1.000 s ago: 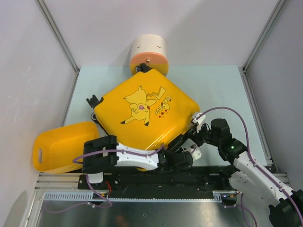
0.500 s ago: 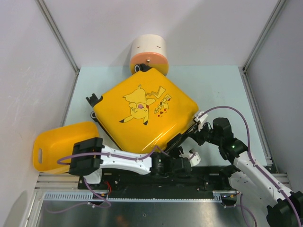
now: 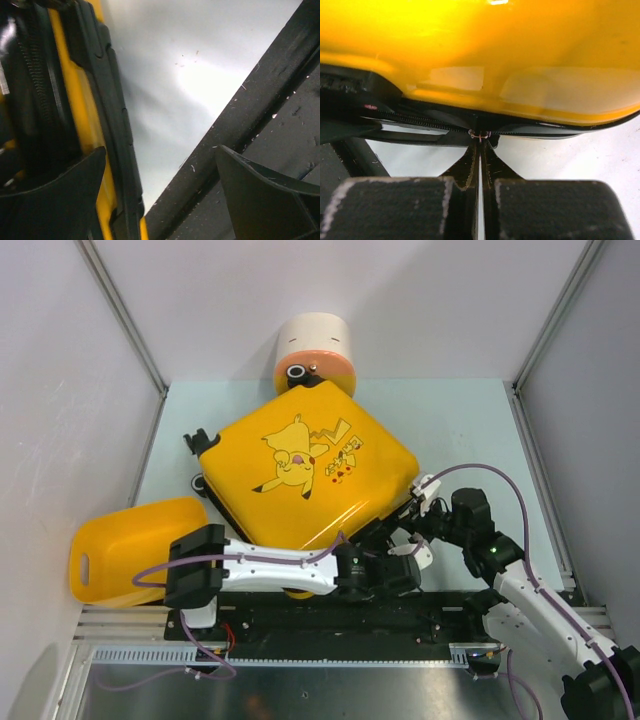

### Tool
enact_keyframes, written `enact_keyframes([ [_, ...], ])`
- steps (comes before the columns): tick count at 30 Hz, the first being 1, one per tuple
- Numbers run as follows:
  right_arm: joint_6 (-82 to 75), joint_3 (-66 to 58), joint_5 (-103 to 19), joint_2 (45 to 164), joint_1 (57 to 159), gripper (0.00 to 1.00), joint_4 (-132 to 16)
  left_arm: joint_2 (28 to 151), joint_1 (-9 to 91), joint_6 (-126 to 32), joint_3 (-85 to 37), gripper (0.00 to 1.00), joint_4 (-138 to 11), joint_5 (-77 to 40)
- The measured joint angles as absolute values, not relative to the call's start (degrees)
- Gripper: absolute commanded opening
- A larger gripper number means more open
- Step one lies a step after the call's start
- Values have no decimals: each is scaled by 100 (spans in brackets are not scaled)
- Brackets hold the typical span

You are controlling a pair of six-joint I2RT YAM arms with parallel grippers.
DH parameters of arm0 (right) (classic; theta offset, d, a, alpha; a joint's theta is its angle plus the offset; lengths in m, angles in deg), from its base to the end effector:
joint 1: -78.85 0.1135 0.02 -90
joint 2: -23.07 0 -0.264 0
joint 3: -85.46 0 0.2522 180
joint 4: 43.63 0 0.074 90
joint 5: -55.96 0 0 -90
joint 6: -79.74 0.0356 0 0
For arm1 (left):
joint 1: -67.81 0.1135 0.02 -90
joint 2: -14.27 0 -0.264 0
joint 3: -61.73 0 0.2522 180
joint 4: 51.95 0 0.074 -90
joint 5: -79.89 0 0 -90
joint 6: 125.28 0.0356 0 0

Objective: Open, take out, and arrange the luggage

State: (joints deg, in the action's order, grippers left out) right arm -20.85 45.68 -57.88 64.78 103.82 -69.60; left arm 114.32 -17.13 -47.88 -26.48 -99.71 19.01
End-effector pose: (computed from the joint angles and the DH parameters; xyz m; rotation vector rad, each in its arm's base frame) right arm 0.1473 0.0845 0.2308 -0.8725 1.8692 0.5828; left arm 0.0495 -0.3631 0.2311 1.2902 2.0542 -0.0802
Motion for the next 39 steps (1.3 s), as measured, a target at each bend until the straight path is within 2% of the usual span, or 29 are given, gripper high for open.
enact_keyframes([
  [9, -2085, 4586, -5831, 6481, 10337, 0, -6945, 11786, -1388, -5136, -2670, 79, -9777, 1473],
  [10, -2085, 4588, -5829, 6478, 10328, 0, -6947, 11788, -1357, -5158, -2664, 67, -9752, 1442],
  [11, -2085, 4590, -5836, 6478, 10297, 0, -6949, 11795, -1342, -5171, -2626, 62, -9689, 1425],
  [12, -2085, 4592, -5840, 6478, 10291, 0, -6949, 11812, -1342, -5158, -2605, 50, -9652, 1442],
  [14, -2085, 4603, -5827, 6478, 10251, 0, -6949, 11856, -1302, -5064, -2526, 37, -9565, 1554],
  [15, -2085, 4605, -5807, 6478, 10229, 0, -6947, 11882, -1267, -4996, -2506, 19, -9551, 1610],
  [17, -2085, 4610, -5746, 6474, 10197, 0, -6938, 11887, -1226, -4856, -2482, 1, -9560, 1707],
  [22, -2369, 4612, -5694, 6280, 10179, 0, -7054, 11701, -1278, -4532, -2229, 0, -9261, 1569],
  [27, -3099, 4614, -5908, 6048, 9840, 0, -7419, 11181, -1705, -3658, -1407, 0, -8588, 1717],
  [33, -4216, 4610, -7027, 5880, 8297, 0, -8084, 10529, -2094, -3101, -710, 0, -8400, 1346],
  [35, -4579, 4610, -7740, 6059, 7639, 0, -8248, 10394, -2129, -2913, -546, 0, -8249, 1175],
  [39, -4948, 4597, -8666, 6704, 6942, 0, -8077, 10284, -2192, -2611, -406, 0, -8126, 1046],
])
